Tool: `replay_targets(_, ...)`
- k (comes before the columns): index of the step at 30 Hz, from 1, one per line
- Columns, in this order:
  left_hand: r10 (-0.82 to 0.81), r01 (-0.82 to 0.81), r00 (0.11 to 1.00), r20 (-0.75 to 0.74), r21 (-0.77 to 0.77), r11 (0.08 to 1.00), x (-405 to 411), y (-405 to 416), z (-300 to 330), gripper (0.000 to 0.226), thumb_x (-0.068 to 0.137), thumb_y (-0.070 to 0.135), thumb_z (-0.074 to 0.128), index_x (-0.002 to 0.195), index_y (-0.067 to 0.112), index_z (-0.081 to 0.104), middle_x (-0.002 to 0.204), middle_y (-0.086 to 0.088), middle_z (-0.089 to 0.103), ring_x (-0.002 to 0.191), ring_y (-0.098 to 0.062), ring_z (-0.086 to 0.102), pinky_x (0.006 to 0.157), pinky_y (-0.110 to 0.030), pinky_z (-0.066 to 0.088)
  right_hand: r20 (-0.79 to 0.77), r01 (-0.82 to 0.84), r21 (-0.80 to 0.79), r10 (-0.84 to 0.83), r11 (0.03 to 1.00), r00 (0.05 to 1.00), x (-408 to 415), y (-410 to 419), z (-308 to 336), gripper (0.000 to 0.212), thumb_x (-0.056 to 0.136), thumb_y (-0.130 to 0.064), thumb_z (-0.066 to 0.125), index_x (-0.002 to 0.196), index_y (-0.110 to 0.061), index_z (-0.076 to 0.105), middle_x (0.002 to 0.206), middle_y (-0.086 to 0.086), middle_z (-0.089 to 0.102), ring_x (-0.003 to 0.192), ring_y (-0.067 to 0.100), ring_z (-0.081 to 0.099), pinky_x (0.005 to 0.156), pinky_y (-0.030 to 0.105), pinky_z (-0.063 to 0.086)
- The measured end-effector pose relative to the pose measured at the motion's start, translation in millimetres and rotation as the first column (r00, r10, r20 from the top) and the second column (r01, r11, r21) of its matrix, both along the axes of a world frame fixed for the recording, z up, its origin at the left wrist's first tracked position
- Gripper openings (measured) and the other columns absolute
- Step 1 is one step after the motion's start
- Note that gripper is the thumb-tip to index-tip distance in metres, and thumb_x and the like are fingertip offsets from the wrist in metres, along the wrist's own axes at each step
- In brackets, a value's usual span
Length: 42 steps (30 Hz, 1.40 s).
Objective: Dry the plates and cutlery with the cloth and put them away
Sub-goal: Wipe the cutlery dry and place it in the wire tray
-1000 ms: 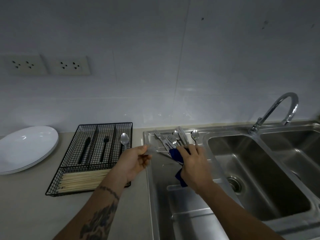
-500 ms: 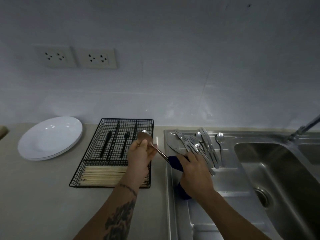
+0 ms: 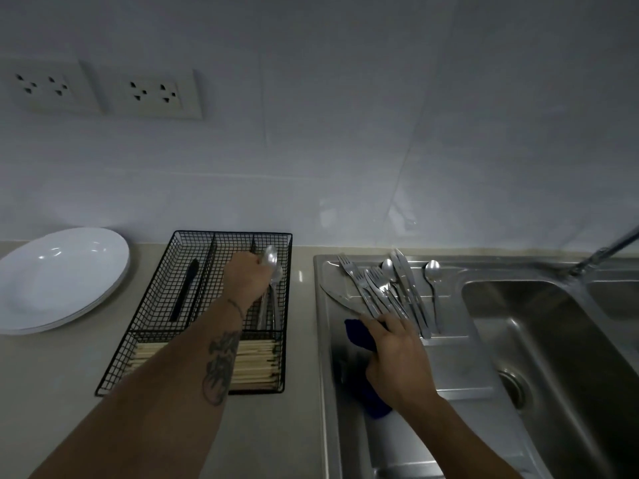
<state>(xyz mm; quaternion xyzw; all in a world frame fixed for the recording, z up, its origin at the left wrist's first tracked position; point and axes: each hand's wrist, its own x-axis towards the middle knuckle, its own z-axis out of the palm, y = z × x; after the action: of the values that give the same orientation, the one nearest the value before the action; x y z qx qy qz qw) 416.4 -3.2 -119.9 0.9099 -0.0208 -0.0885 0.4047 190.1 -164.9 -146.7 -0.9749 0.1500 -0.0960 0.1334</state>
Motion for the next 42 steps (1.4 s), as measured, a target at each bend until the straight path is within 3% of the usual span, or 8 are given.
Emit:
replay_targets(4, -0.048, 0.05, 0.999, -0.024, 0.074, 0.996, -11, -4, -11, 0.032, 0.091, 0.019, 0.063, 0.061, 0.009, 0.056, 0.062, -0.003, 0.059, 0.051, -0.011, 0.05, 0.043, -0.021, 0.036, -0.018, 0.029, -0.017, -0.029, 0.999, 0.999, 2, -7, 1, 0.065, 0.063, -0.008, 0.074, 0.124, -0.02, 0.057, 0.116, 0.004, 0.057, 0.105, 0.025, 0.052, 0.081, 0.04, 0.053)
replay_targets(8, -0.062, 0.06, 0.998, 0.015, 0.119, 0.991, -33, -5, -11, 0.006, 0.085, 0.004, 0.057, 0.081, 0.005, 0.063, 0.073, -0.004, 0.061, 0.057, -0.007, 0.05, 0.043, -0.017, 0.032, -0.003, 0.047, -0.019, -0.047, 0.999, 0.999, -4, -11, 4, 0.065, 0.058, -0.004, 0.076, 0.121, -0.016, 0.06, 0.114, 0.006, 0.059, 0.102, 0.027, 0.056, 0.077, 0.038, 0.054)
replay_targets(11, -0.081, 0.079, 0.996, 0.043, 0.038, 0.996, -50, -7, -9, 0.027, 0.08, 0.0, 0.055, 0.105, 0.006, 0.065, 0.089, -0.005, 0.063, 0.067, -0.01, 0.056, 0.048, -0.017, 0.037, -0.004, 0.075, -0.02, -0.075, 0.997, 0.997, -14, -15, 10, 0.064, 0.061, -0.005, 0.074, 0.122, -0.016, 0.059, 0.117, 0.006, 0.059, 0.103, 0.026, 0.056, 0.078, 0.036, 0.054)
replay_targets(15, -0.183, 0.184, 0.979, 0.089, 0.0, 0.983, -76, -26, -1, 0.039, 0.087, 0.002, 0.05, 0.125, 0.008, 0.06, 0.118, -0.008, 0.061, 0.098, -0.02, 0.059, 0.075, -0.024, 0.045, -0.007, 0.122, -0.025, -0.122, 0.992, 0.992, -34, -25, 17, 0.063, 0.063, -0.004, 0.068, 0.125, -0.015, 0.059, 0.116, 0.007, 0.059, 0.102, 0.027, 0.054, 0.079, 0.037, 0.052)
replay_targets(26, -0.471, 0.467, 0.876, 0.103, 0.054, 0.882, -154, -148, -5, 0.028, 0.092, 0.006, 0.046, 0.106, 0.008, 0.071, 0.101, -0.004, 0.068, 0.094, -0.021, 0.066, 0.083, -0.029, 0.052, -0.012, 0.211, 0.006, -0.211, 0.977, 0.977, -92, -100, 27, 0.058, 0.071, -0.009, 0.059, 0.128, -0.02, 0.053, 0.119, 0.001, 0.055, 0.106, 0.021, 0.046, 0.088, 0.029, 0.043)
replay_targets(30, -0.548, 0.543, 0.835, 0.036, 0.099, 0.834, -176, -203, -14, 0.021, 0.086, 0.004, 0.047, 0.084, 0.01, 0.068, 0.086, -0.006, 0.067, 0.079, -0.02, 0.064, 0.075, -0.036, 0.054, -0.037, 0.185, 0.005, -0.185, 0.983, 0.982, -107, -139, 22, 0.057, 0.073, -0.014, 0.059, 0.129, -0.019, 0.05, 0.119, 0.002, 0.054, 0.103, 0.021, 0.046, 0.087, 0.03, 0.044)
replay_targets(36, -0.474, 0.45, 0.877, 0.079, 0.209, 0.868, -189, -265, -36, 0.02, 0.089, 0.012, 0.05, 0.07, 0.01, 0.057, 0.073, -0.004, 0.057, 0.07, -0.02, 0.056, 0.062, -0.03, 0.047, -0.062, 0.11, 0.004, -0.109, 0.994, 0.992, -116, -186, 11, 0.056, 0.067, -0.012, 0.064, 0.122, -0.017, 0.056, 0.11, 0.004, 0.058, 0.095, 0.023, 0.049, 0.079, 0.032, 0.047)
replay_targets(42, -0.41, 0.351, 0.909, 0.08, 0.386, 0.853, -182, -300, -51, 0.014, 0.086, 0.011, 0.057, 0.097, 0.008, 0.065, 0.099, -0.01, 0.061, 0.09, -0.025, 0.059, 0.079, -0.037, 0.055, -0.064, 0.04, 0.053, -0.037, 0.998, 0.997, -112, -219, 5, 0.058, 0.064, -0.008, 0.067, 0.121, -0.015, 0.058, 0.113, 0.005, 0.058, 0.1, 0.025, 0.051, 0.08, 0.037, 0.05)
